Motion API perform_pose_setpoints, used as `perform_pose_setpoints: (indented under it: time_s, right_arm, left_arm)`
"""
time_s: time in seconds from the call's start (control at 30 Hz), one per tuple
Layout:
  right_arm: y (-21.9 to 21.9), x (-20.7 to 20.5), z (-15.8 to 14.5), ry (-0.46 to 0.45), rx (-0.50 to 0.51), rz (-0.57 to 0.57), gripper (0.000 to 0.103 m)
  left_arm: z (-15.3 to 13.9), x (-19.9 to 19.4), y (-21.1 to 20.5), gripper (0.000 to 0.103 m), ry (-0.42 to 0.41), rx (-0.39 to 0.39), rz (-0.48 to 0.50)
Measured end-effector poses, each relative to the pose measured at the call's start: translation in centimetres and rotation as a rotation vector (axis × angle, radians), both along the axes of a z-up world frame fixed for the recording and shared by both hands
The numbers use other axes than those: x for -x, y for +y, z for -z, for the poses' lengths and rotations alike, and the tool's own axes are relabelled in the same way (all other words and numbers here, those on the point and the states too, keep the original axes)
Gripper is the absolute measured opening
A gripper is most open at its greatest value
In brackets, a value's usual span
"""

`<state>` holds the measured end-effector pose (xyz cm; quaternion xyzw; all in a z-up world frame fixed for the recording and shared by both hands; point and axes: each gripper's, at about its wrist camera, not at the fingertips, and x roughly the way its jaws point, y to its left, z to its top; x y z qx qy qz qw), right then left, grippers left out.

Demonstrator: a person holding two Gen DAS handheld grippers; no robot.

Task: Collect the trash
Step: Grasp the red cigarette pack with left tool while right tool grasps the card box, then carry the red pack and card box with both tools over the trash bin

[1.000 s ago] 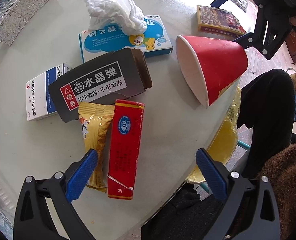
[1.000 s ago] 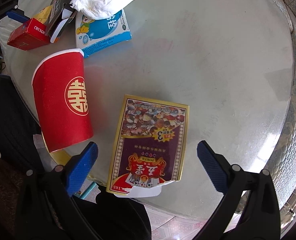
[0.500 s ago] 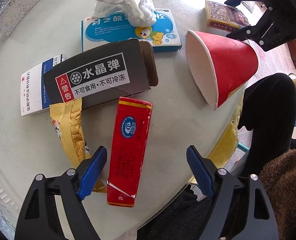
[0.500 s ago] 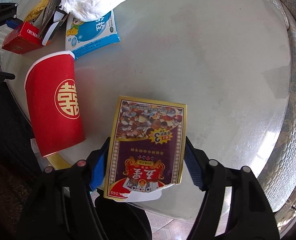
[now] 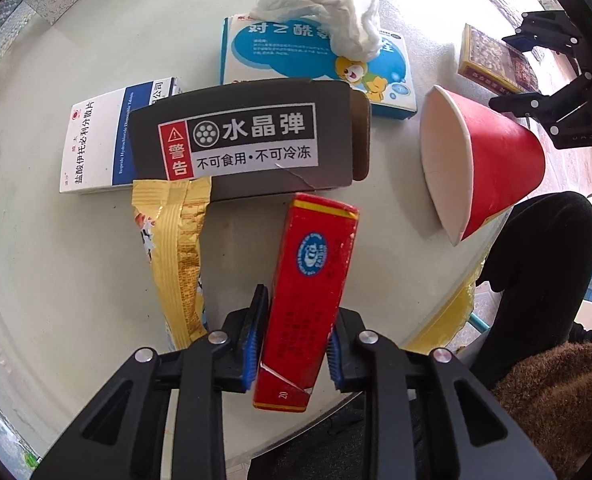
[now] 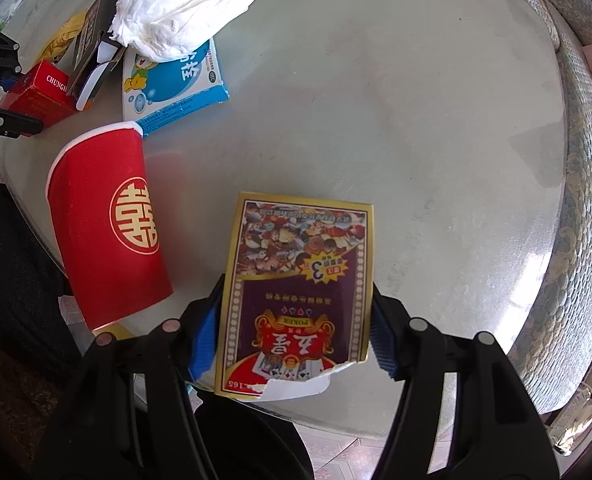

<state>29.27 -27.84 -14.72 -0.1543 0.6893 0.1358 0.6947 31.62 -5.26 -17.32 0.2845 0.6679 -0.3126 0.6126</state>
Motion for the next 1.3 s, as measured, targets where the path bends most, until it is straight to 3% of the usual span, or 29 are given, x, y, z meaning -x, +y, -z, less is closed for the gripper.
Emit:
perform_pose_setpoints:
  time_s: [0.33, 0.8, 1.03, 1.3]
  right_arm:
    - [0.4, 0.1, -2.0, -0.054, 0.025, 0.043, 0.061]
    - [4.0, 3.6, -7.6, -0.207, 0.021, 0.05, 0.061]
    - [8.1, 7.0, -13.3, -0.28, -0.011, -0.016, 0.061]
    - [11.9, 12.5, -16.4, -0.329, -0.035, -0.072, 0.061]
  left_arm:
    - [0.0, 0.2, 0.5, 0.022, -0.017, -0.014, -0.108]
    - [-6.4, 1.6, 1.1, 0.022, -0.104, 0.04, -0.184]
    - [-11.6, 6.5, 1.1, 0.022, -0.184, 0.063, -0.186]
    - [-14.5, 13.3, 2.2, 0.022, -0.248, 0.078, -0.18]
